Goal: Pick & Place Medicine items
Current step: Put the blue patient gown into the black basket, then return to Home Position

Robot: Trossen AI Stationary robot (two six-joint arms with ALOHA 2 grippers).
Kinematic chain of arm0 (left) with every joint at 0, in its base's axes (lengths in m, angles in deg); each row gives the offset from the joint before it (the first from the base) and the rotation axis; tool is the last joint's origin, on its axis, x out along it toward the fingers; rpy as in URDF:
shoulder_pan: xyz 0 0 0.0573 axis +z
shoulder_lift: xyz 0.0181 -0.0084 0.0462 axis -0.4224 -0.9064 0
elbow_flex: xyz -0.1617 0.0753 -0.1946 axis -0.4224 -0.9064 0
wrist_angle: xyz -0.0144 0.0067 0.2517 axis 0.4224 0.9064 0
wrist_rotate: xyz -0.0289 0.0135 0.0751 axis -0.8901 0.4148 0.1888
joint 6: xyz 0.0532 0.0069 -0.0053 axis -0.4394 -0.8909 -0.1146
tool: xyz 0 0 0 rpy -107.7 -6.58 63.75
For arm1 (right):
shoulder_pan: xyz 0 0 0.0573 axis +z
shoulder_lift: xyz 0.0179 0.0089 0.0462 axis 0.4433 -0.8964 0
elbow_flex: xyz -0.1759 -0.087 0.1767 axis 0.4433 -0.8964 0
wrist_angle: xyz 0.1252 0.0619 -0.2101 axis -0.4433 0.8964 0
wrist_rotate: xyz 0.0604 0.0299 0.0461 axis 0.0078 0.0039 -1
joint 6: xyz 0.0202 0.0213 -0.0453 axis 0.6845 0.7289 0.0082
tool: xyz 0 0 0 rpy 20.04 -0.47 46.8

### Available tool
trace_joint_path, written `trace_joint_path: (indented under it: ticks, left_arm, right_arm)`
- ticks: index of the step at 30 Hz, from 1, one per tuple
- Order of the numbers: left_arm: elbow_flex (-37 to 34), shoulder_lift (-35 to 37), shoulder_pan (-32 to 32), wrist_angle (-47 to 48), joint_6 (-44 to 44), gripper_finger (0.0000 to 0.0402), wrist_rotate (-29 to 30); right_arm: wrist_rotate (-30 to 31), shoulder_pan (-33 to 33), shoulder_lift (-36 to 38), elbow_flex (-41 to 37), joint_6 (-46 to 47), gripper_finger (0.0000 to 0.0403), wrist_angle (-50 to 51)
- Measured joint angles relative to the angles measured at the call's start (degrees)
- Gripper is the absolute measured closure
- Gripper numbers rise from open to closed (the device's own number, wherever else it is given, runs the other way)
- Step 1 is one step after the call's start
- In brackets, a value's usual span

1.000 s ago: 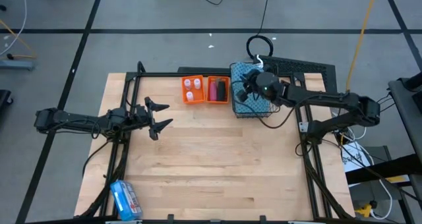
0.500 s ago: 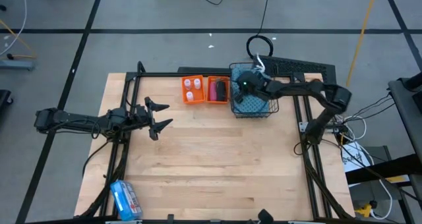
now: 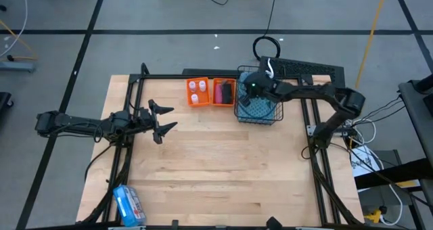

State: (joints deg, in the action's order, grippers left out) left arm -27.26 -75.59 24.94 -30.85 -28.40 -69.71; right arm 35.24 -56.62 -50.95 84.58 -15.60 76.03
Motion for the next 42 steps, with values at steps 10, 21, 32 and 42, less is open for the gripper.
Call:
trace_joint_path:
  ticks: [10, 21, 32, 42]
  left_arm:
    - [0.0, 0.0, 0.0, 0.0, 0.0, 0.0091, 0.0]
    - [0.0, 0.0, 0.0, 0.0, 0.0, 0.0091, 0.0]
    - [0.0, 0.0, 0.0, 0.0, 0.0, 0.0092, 0.0]
    - [0.0, 0.0, 0.0, 0.0, 0.0, 0.0092, 0.0]
  right_arm:
    - [0.0, 1.6, 19.8, 0.0, -3.3, 0.0399, 6.4]
    - [0.0, 6.8, 47.5, -9.3, 6.5, 0.0401, 23.8]
    - [-1.4, 14.8, 65.2, -35.9, 5.5, 0.04, -0.8]
    - [-9.0, 27.1, 67.8, -43.9, -3.0, 0.0399, -14.3]
